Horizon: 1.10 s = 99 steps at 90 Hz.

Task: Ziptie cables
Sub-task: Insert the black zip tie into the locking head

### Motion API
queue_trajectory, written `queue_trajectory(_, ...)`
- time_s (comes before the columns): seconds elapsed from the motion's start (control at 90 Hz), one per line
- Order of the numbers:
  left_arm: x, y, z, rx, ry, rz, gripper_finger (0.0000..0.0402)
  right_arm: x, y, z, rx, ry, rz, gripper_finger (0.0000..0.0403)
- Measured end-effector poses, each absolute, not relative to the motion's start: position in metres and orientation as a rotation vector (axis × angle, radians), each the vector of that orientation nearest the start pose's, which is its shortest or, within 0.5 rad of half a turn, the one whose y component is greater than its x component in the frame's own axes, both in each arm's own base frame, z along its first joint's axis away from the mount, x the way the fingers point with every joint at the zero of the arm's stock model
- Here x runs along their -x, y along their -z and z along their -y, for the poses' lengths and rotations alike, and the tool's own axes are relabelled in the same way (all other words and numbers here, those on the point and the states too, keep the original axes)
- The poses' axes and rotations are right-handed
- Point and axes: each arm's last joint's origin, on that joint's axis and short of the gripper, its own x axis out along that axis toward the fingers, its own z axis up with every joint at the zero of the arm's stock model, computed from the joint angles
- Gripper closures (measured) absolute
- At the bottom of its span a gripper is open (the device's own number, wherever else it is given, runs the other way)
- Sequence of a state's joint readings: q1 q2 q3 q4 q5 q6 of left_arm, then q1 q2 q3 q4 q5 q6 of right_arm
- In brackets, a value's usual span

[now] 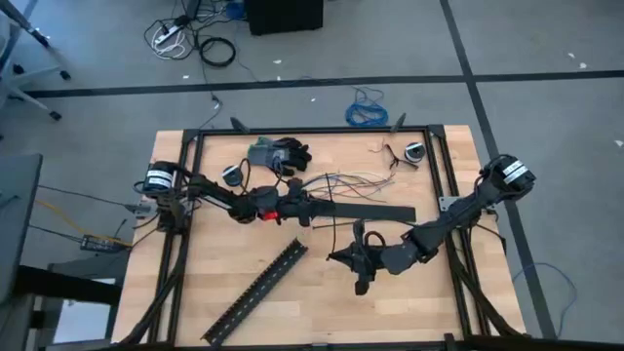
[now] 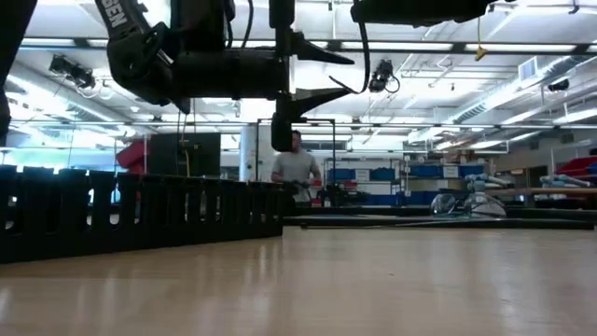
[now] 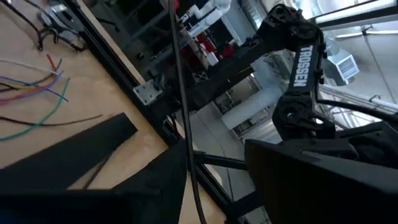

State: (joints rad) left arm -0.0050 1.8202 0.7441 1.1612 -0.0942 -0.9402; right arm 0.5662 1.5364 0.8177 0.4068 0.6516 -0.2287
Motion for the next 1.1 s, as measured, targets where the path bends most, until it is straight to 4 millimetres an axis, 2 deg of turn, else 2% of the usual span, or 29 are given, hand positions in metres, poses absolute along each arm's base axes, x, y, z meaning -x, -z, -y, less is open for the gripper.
queue_trajectory(0.289, -0.352, -0.181, -0.010, 0.874, -0.083, 0.126, 0.0256, -0.287, -0.224, -0.148, 0.389, 0.046, -0.262, 0.0403)
queue_trajectory(0.356, -0.357, -0.184, -0.012, 0.836, -0.080, 0.108, 0.0287, -0.288, -0.224, -0.146, 0.383, 0.041, -0.260, 0.0403)
queue_trajectory(0.456, -0.365, -0.192, -0.012, 0.774, -0.055, 0.114, 0.0371, -0.291, -0.225, -0.142, 0.375, 0.028, -0.257, 0.0403)
queue_trajectory(0.511, -0.369, -0.196, -0.012, 0.747, -0.030, 0.119, 0.0389, -0.291, -0.225, -0.141, 0.373, 0.031, -0.256, 0.0403)
queue_trajectory(0.644, -0.375, -0.205, -0.011, 0.701, 0.023, 0.133, 0.0400, -0.291, -0.225, -0.142, 0.371, 0.023, -0.253, 0.0403)
queue_trajectory(0.889, -0.375, -0.203, -0.011, 0.590, 0.038, 0.102, 0.0401, -0.289, -0.225, -0.147, 0.338, 0.013, -0.250, 0.0403)
queue_trajectory(1.1, -0.375, -0.204, -0.009, 0.418, 0.117, 0.086, 0.0401, -0.289, -0.228, -0.149, 0.214, 0.020, -0.223, 0.0403)
